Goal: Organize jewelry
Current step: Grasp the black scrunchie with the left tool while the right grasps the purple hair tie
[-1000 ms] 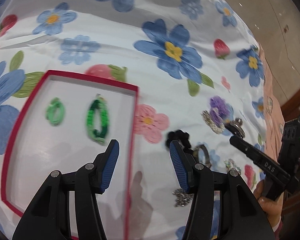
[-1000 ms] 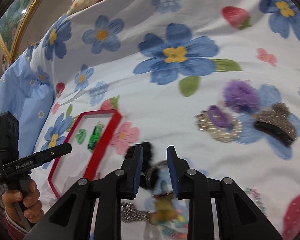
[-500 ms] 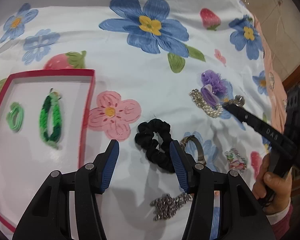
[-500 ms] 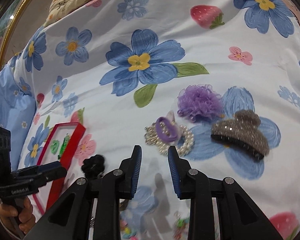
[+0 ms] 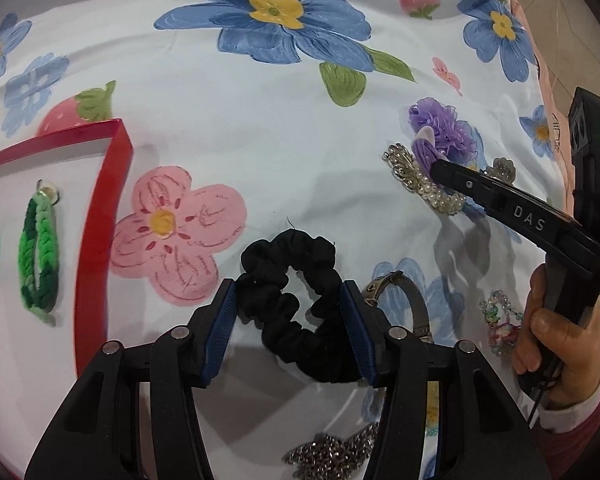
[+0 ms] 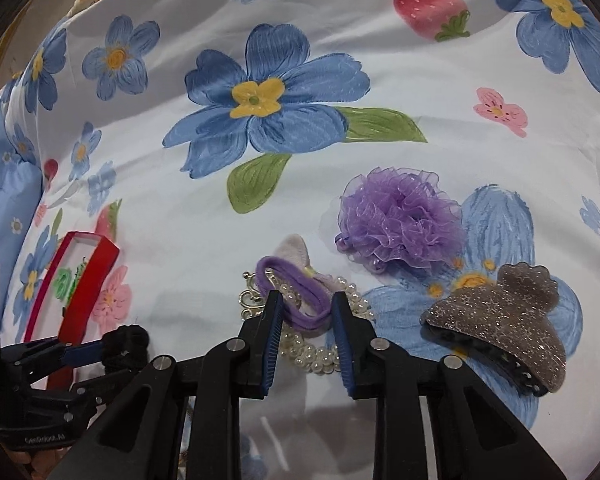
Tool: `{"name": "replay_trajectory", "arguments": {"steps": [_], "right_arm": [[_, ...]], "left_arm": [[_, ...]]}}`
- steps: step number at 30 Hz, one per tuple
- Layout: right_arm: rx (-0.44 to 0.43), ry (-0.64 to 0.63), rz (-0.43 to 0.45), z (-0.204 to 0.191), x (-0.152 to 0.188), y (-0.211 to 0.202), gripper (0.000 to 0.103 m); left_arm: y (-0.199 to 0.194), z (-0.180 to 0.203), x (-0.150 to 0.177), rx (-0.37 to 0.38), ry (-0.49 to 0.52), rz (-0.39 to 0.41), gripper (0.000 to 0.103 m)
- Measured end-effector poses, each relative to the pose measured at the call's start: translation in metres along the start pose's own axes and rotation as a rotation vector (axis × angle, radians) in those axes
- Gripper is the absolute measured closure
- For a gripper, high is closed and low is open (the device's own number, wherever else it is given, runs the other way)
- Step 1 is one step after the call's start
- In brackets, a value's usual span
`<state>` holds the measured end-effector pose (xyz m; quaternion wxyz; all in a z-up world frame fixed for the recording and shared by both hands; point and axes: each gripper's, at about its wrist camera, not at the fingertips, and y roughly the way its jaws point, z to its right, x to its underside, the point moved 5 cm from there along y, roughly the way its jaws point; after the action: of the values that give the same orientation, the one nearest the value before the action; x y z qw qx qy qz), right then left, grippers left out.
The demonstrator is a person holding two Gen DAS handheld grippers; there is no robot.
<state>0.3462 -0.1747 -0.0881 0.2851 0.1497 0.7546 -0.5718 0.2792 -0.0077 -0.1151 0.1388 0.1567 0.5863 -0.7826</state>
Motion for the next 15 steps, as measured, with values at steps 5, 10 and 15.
{"name": "replay_trajectory", "arguments": {"steps": [5,10,15], "right_arm": [[0.001,0.020,0.014,0.005,0.002,-0.001,0.102],[-0.019,0.016,0.061,0.001,0.000,-0.017,0.103],[-0.029,-0.004,0.101,-0.008,-0.009,-0.028,0.103]], "left_arm": [[-0.004,0.005,-0.001,0.037,0.014,0.009,0.088],[-0.017,0.006,-0.003,0.053,0.012,0.046,0.091],[-0.038,-0.001,-0.006,0.068,-0.006,0.087,0.091]]}}
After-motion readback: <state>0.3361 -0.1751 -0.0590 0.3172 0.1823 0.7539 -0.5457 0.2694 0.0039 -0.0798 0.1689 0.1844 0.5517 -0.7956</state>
